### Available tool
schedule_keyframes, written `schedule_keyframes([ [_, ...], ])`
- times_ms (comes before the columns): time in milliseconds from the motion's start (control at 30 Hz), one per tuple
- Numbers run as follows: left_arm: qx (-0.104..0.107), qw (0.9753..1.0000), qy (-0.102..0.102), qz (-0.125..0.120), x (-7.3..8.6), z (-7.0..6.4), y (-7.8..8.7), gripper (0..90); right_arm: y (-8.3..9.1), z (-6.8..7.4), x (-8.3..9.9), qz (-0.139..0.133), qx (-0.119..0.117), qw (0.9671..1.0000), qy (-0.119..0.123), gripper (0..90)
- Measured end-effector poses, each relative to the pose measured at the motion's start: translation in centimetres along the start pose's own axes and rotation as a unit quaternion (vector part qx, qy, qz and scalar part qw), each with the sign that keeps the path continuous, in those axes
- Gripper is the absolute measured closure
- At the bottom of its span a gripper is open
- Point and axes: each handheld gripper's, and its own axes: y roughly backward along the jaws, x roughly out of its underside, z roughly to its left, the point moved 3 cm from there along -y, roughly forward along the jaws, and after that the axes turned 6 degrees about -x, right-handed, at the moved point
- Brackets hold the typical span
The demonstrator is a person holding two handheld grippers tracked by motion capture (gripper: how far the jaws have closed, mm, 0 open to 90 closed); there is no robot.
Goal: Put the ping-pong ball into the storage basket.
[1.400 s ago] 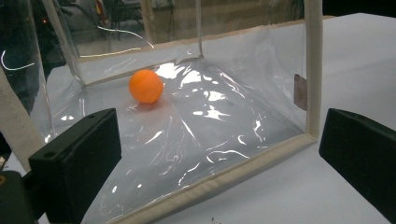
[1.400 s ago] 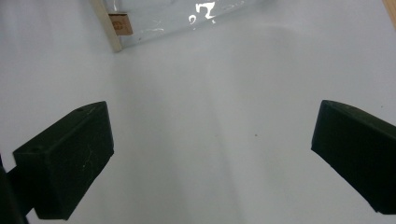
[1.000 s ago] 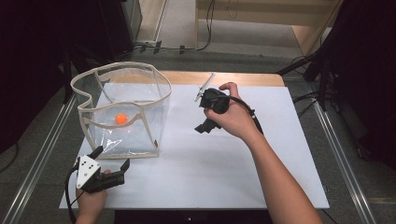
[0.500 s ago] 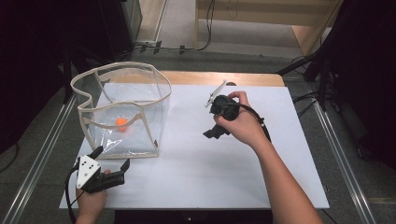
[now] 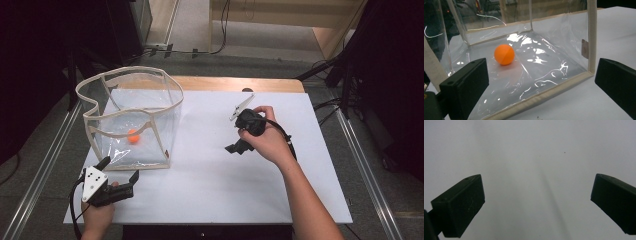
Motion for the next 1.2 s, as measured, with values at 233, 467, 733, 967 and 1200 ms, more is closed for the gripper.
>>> schedule_keyframes([
  [233, 0.000, 1.0000, 0.000, 0.000, 0.0, 0.0, 0.0, 0.0, -0.1, -0.1, 1.0, -0.008, 0.000, 1.0000, -0.002, 0.0],
  [467, 0.000, 1.0000, 0.000, 0.000, 0.0, 0.0, 0.0, 0.0, -0.3, -0.2, 2.4, -0.015, 0.000, 0.9998, -0.012, 0.0],
  [733, -0.001, 1.0000, 0.000, 0.000, 0.0, -0.1, 0.0, 0.0, -0.5, -0.2, 4.1, -0.030, -0.001, 0.9994, -0.018, 0.0],
  [967, -0.001, 1.0000, -0.001, 0.001, 0.0, 0.0, 0.0, 0.0, -0.4, -0.2, 5.5, -0.044, 0.003, 0.9985, -0.032, 0.0],
  [1200, -0.001, 1.0000, 0.000, 0.000, 0.0, 0.0, 0.0, 0.0, -0.3, 0.0, 7.2, -0.064, 0.009, 0.9967, -0.048, 0.0],
])
